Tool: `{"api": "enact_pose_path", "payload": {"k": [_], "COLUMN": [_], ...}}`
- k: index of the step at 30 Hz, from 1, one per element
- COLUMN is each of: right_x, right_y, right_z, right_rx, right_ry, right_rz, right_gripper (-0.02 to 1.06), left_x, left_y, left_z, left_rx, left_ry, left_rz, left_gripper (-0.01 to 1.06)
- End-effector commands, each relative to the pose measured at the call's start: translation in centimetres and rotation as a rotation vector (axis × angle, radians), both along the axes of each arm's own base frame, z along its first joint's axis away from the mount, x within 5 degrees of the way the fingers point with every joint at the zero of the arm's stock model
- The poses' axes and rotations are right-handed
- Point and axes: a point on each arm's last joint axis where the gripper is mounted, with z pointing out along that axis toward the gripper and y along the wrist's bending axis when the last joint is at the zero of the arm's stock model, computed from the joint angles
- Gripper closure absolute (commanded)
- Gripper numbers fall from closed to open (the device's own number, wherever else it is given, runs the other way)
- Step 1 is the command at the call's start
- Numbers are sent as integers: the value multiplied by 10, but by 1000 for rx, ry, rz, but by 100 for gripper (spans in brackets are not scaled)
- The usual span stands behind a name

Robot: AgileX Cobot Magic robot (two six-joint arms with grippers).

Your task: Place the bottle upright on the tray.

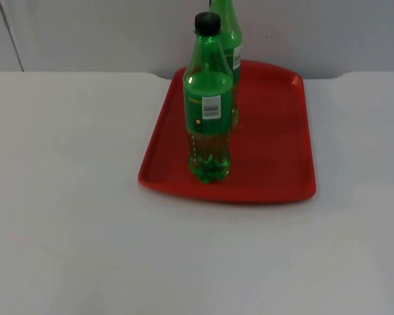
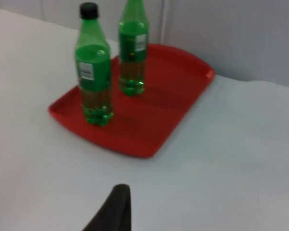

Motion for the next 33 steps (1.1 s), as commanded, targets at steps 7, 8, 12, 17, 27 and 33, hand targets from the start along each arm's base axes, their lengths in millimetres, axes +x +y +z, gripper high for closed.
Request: {"api": "enact_pose_path", "payload": {"k": [7, 8, 12, 17, 27, 33], "right_x": [-25, -25, -25, -25, -21, -17], "right_y": [-16, -17, -20, -21, -20, -19], "right_z": [-14, -16, -18, -20, -25, -32], "right_rx": [36, 38, 45, 36, 50, 45], "right_ry": [42, 61, 90, 107, 106, 116], "right_rz": [-136, -154, -198, -208, -215, -209], "right_gripper": [-1, -1, -1, -1, -1, -1], "left_x": [0, 0, 0, 0, 0, 0], "left_y": [1, 1, 1, 1, 1, 1], "left_z": [-2, -2, -2, -2, -2, -2], "left_rx": [5, 5, 5, 5, 6, 8], "left_ry": [1, 1, 1, 1, 0, -1], "left_rz": [6, 6, 6, 6, 7, 8], "left_gripper": [0, 0, 0, 0, 0, 0]}}
